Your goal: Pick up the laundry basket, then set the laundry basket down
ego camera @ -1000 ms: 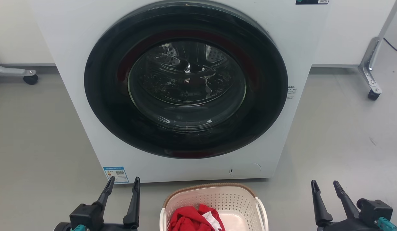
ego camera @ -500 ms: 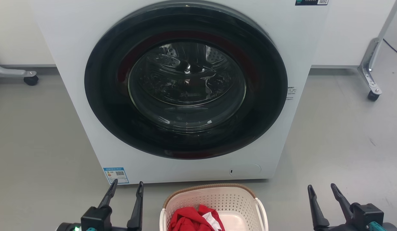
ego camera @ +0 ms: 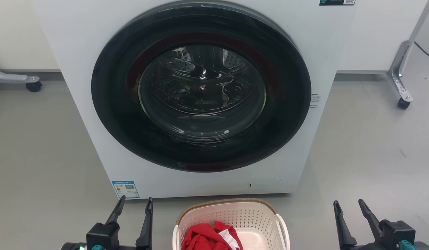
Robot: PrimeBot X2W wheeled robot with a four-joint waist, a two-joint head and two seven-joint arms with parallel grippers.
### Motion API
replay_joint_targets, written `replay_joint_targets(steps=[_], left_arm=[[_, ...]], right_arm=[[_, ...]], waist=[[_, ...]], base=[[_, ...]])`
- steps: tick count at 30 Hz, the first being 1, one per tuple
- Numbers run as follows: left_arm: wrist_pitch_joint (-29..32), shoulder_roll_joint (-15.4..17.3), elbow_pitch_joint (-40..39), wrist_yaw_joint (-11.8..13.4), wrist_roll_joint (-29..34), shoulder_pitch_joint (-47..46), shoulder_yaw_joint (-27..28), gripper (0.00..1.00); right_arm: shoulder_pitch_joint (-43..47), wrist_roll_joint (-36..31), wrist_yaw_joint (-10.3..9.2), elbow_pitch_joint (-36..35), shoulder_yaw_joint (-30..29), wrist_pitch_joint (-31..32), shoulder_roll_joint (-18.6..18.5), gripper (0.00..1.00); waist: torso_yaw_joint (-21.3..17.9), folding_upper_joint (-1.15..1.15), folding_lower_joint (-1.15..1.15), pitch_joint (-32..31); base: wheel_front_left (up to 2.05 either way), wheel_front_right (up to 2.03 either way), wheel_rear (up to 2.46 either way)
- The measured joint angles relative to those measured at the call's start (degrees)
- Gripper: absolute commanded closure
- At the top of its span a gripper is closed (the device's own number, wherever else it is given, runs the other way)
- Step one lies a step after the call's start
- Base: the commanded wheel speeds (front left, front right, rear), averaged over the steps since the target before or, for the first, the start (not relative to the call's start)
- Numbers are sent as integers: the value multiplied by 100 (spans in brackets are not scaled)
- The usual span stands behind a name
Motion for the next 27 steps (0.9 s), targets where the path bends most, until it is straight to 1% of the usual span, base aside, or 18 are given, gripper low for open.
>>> replay_joint_targets(steps=[20,27], left_arm=[[4,-26,-45,43,2,7,69,0],[3,-54,-218,43,27,12,102,0]], right_arm=[[1,-46,0,-137,-63,-1,0,0],[-40,-102,0,-401,-102,-1,-1,0]], waist=[[28,0,0,86],[35,0,0,372]], base=[[0,0,0],[0,0,0]])
